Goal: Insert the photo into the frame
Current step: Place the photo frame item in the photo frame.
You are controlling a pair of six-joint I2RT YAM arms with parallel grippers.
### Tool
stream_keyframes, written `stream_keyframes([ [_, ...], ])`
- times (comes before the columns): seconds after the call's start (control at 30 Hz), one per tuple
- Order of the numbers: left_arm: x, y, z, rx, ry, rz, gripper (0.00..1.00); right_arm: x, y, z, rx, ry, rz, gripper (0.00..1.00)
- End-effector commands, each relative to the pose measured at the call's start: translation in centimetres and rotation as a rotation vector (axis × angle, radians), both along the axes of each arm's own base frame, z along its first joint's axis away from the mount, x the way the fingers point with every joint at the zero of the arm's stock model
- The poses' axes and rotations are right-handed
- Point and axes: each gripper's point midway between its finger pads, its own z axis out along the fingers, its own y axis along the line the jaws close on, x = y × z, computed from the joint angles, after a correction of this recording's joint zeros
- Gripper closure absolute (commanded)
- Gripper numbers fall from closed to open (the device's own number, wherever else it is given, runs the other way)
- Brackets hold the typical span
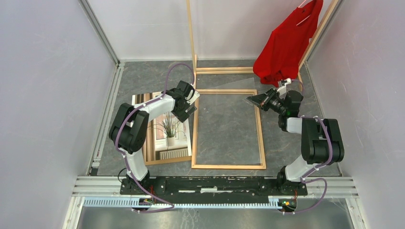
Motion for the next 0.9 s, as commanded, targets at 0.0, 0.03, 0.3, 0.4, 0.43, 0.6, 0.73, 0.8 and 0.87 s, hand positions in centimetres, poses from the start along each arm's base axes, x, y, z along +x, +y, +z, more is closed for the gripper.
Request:
stream_keyframes([
  [0.0, -0.1, -0.4, -0.5, -0.018, -0.008, 0.013, 0.02, 1.1, -0.3, 1.6, -0.018, -0.077, 0.005, 1.0],
  [0.03, -0.1, -0.4, -0.5, -0.018, -0.008, 0.013, 0.03, 1.2, -0.3, 1.5, -0.019, -0.078, 0.003, 1.0],
  [0.3, -0.1, -0.4, -0.5, -0.017, -0.006, 0.013, 0.03, 1.6, -0.6, 0.8, -0.025, -0.066, -0.011, 1.0],
  [0.4, -0.1, -0.4, -0.5, -0.017, -0.007, 0.014, 0.03, 1.8, -0.8, 0.6, -0.028, -0.066, -0.017, 1.0],
  [0.43, -0.2, -0.3, -0.6, -0.015, -0.005, 0.014, 0.03, 1.9, -0.8, 0.6, -0.028, -0.068, -0.017, 1.0],
  [0.6, -0.2, -0.4, -0.7, -0.016, -0.003, 0.015, 0.03, 2.4, -1.2, 0.7, -0.032, -0.071, -0.024, 1.0],
  [0.73, -0.1, -0.4, -0.6, -0.018, -0.004, 0.014, 0.03, 2.4, -1.2, 0.3, -0.037, -0.061, -0.021, 1.0],
  [0.8, -0.1, -0.4, -0.6, -0.018, -0.005, 0.014, 0.03, 2.3, -1.2, 0.0, -0.037, -0.055, -0.015, 1.0],
  [0.87, -0.1, -0.4, -0.6, -0.016, -0.004, 0.015, 0.03, 2.3, -1.1, -0.2, -0.037, -0.051, -0.007, 1.0],
])
